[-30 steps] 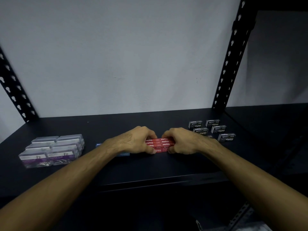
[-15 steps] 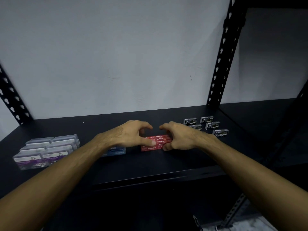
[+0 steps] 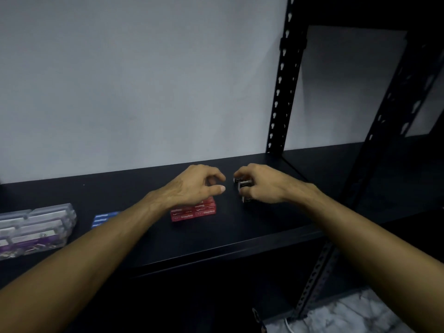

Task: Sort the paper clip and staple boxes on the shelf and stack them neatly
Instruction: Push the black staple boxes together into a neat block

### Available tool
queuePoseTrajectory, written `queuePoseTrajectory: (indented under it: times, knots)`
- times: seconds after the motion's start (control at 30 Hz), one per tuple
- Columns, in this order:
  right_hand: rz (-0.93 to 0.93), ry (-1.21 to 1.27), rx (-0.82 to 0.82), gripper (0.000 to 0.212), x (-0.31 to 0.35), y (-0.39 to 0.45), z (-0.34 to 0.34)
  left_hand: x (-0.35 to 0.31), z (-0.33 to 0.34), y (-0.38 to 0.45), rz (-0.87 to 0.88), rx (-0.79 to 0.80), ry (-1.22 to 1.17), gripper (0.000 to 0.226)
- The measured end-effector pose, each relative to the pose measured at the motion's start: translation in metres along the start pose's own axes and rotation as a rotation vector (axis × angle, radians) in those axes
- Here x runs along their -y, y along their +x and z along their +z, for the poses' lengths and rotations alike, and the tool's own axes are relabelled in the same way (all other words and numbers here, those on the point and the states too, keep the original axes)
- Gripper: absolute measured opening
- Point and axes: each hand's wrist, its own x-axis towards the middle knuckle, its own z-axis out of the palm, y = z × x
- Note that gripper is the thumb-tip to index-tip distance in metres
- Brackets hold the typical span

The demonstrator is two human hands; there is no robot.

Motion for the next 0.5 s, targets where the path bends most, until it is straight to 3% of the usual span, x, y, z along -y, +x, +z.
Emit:
queuePoseTrajectory:
  times: [0.13,0.5]
  knots:
    - [0.070,-0.074,-0.050,0.039,-0.032,-0.014,-0.013,-0.016,0.024,0.018,0.022,0.023,-0.035,0.023]
    - [0.183,-0.190,-0.105,0.033,-0.081,-0.022,-0.002,-0.039,0.064,0.049,-0.033,-0.006,0.030,0.028]
